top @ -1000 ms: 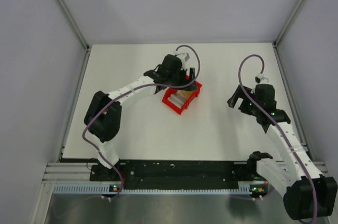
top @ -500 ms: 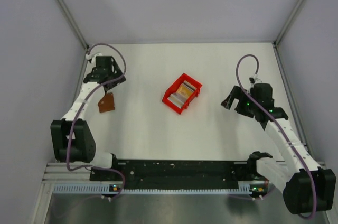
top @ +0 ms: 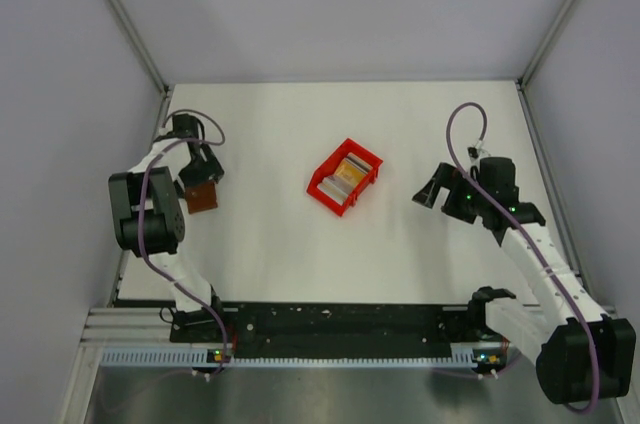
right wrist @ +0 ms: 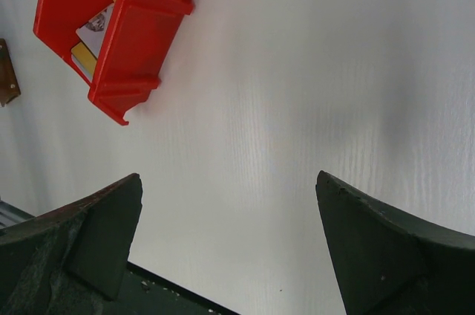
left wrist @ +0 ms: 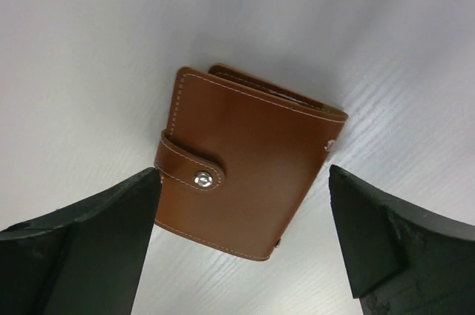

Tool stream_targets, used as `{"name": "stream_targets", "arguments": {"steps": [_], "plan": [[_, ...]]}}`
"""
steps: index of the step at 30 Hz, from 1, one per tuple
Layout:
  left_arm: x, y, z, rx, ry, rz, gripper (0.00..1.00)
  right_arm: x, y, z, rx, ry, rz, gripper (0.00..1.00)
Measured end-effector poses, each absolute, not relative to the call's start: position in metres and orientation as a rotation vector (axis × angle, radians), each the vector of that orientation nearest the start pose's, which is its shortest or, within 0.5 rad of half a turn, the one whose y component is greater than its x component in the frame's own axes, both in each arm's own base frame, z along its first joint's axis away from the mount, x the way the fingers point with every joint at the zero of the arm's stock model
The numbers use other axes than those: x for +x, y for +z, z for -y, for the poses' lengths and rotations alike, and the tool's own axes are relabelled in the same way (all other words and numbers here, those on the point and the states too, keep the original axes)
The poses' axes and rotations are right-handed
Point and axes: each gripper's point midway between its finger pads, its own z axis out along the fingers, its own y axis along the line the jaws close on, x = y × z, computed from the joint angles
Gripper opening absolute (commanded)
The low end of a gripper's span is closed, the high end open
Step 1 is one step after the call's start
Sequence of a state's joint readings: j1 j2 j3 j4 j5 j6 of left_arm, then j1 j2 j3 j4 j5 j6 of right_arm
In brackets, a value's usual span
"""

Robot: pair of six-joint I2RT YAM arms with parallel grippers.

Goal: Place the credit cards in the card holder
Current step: Move the storage box to the center of the board, then move the card holder to the center of the board.

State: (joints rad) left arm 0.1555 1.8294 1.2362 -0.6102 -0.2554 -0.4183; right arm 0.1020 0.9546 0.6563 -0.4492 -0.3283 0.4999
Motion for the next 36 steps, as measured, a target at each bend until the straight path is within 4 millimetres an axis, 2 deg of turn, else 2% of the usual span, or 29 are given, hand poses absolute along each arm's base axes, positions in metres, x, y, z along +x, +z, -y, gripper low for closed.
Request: {"name": "stream_targets", "arguments": {"steps": [9, 11, 15, 19, 25, 28, 30, 32, 33, 35, 36], "plan": [[0.362, 0.03, -0.056, -0.738, 0.101, -2.656, 0.78, 0.255, 0.129, -0.109, 0.302, 0.732, -2.357, 0.98], [0.358, 0.03, -0.038, -0.68, 0.068, -2.669, 0.78, 0.255, 0.129, -0.11, 0.3, 0.745, -2.361, 0.98], [0.351, 0.03, 0.018, -0.485, 0.005, -2.704, 0.75, 0.253, 0.129, -0.114, 0.299, 0.775, -2.363, 0.98], [0.334, 0.029, 0.085, -0.228, -0.067, -2.73, 0.74, 0.246, 0.124, -0.117, 0.31, 0.807, -2.377, 0.98], [0.286, 0.031, 0.154, 0.059, -0.236, -2.729, 0.74, 0.233, 0.126, -0.118, 0.329, 0.831, -2.346, 0.98], [0.246, 0.033, 0.195, 0.237, -0.376, -2.742, 0.73, 0.227, 0.128, -0.118, 0.358, 0.843, -2.343, 0.97], [0.212, 0.035, 0.222, 0.377, -0.491, -2.763, 0.74, 0.223, 0.125, -0.118, 0.393, 0.848, -2.369, 0.97], [0.179, 0.037, 0.235, 0.481, -0.556, -2.808, 0.77, 0.217, 0.122, -0.118, 0.435, 0.85, -2.412, 0.95], [0.166, 0.039, 0.235, 0.509, -0.567, -2.83, 0.78, 0.216, 0.121, -0.118, 0.452, 0.852, -2.432, 0.94], [0.156, 0.048, 0.225, 0.494, -0.548, -2.842, 0.79, 0.216, 0.123, -0.119, 0.462, 0.853, -2.45, 0.91], [0.156, 0.056, 0.219, 0.472, -0.531, -2.825, 0.83, 0.216, 0.125, -0.12, 0.453, 0.858, -2.451, 0.89]]}}
